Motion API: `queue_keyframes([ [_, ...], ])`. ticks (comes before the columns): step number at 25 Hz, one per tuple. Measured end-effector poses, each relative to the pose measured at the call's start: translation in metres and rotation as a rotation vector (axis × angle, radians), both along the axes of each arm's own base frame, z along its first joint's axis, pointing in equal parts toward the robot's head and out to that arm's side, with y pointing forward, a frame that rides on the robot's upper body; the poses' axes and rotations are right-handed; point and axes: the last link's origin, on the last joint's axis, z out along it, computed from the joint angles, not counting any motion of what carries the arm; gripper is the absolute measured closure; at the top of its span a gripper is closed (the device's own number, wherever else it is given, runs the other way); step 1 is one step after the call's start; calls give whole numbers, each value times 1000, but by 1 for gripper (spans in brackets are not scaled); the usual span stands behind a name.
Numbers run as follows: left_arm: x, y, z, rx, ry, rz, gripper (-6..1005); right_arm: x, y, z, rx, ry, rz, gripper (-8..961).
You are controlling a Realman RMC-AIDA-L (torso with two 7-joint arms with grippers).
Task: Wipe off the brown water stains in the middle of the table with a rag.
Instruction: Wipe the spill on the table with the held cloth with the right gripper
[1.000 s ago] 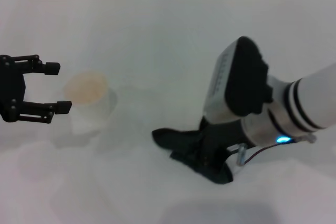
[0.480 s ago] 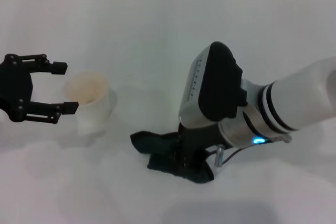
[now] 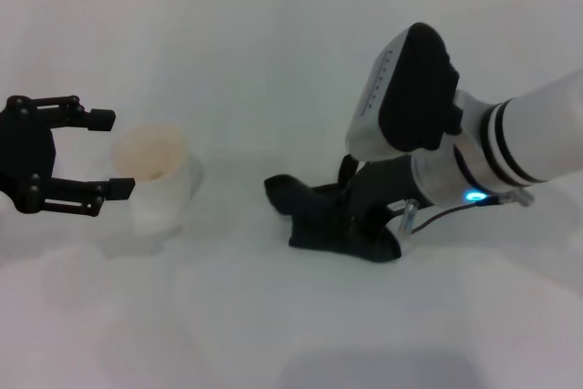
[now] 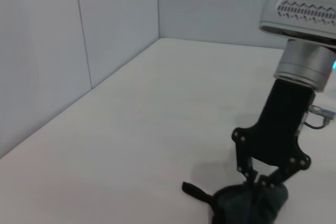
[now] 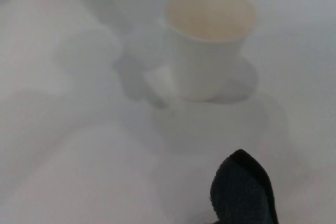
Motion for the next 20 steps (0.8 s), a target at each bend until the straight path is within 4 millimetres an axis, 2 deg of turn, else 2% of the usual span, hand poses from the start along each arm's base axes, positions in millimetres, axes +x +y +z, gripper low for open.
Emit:
queue_keyframes([
  [8, 0, 0, -1, -1, 0, 7, 118, 16, 15, 17, 81, -18, -44, 884],
  [11, 0, 0, -2, -3, -4, 9, 118, 18, 14, 20, 90, -10, -52, 885],
  [20, 2, 0, -4, -3, -8, -2, 118, 3, -12, -3, -8, 10, -6, 885],
])
